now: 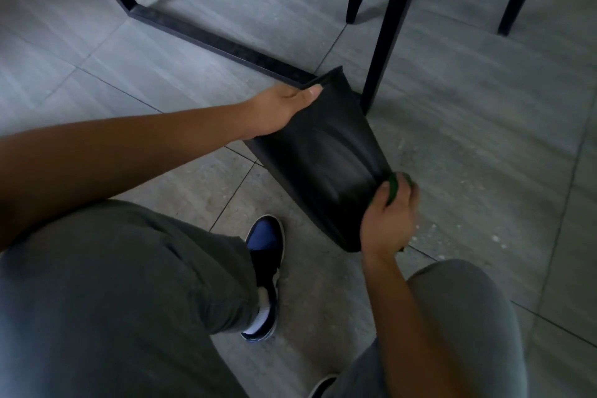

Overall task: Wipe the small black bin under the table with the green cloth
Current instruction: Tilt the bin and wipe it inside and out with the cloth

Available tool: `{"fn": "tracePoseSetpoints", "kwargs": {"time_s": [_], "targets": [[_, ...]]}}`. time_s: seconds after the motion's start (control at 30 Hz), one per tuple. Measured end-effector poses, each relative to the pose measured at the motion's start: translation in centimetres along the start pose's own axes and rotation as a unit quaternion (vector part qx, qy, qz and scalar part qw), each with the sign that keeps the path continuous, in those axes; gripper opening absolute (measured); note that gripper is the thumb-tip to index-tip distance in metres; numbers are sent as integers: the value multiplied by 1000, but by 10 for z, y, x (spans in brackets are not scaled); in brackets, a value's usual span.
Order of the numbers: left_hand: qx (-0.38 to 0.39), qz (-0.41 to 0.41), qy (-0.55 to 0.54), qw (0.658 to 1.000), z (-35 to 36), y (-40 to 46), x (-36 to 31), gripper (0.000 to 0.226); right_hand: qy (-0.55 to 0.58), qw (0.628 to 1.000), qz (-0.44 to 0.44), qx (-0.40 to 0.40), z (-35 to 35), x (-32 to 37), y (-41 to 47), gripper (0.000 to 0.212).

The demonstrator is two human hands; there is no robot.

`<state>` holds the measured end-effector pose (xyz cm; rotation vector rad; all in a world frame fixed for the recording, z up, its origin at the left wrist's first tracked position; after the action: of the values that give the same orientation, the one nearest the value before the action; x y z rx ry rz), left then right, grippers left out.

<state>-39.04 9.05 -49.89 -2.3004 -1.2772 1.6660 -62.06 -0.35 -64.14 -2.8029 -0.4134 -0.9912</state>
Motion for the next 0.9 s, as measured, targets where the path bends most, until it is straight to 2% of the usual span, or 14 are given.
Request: {"fn": "tracePoseSetpoints", "kwargs": {"time_s": [0.1, 0.2, 0.27, 0.33, 0.43, 0.5, 0.53, 0.57, 0.7, 0.77, 0.83, 0.9], "targets": [[-3, -2, 8, 1000, 9, 0, -9, 74, 40, 995, -94, -9, -5, 57, -27, 52], [-14, -5, 13, 1000, 18, -3, -17, 67, 61, 966, -252, -4, -4, 120, -39, 49], [-29, 2, 3, 1000, 17, -3, -21, 68, 34, 947, -320, -13, 1, 126, -33, 47], [-34, 4, 8, 999, 13, -2, -15, 71, 7, 952, -303, -36, 9, 88, -13, 46], [-20, -11, -4, 1000, 10, -2, -5, 86, 4, 992, -119, -31, 9, 4, 15, 52], [-11, -20, -18, 1000, 13, -2, -7, 87, 42, 999, 12, 6, 2, -17, 16, 60], [1, -16, -14, 1000, 17, -1, -10, 86, 51, 998, 33, 14, -1, -9, 10, 61], [6, -13, -11, 1000, 22, 0, -12, 85, 52, 998, 15, 13, -6, 9, 0, 61], [20, 37, -33, 999, 32, -8, -27, 73, 78, 977, -196, -15, -12, 117, -31, 56], [24, 38, -52, 998, 34, -9, -32, 80, 83, 964, -254, -7, -12, 147, -24, 52], [-2, 34, -22, 999, 32, -10, -31, 78, 71, 957, -282, -7, -5, 133, -9, 48], [-37, 30, -4, 999, 24, -7, -19, 64, 65, 967, -243, -24, 4, 82, 3, 44]]}}
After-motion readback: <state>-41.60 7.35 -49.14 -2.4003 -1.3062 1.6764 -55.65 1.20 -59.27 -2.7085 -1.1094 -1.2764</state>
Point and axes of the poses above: each hand's wrist, its own y-axis towards the middle knuckle, its own z-axis out of the palm, x = y × z, the point moved 1 cm from there along y, towards the middle knuckle, and after that the axes turned 11 degrees about -y, right-handed, at the moved point
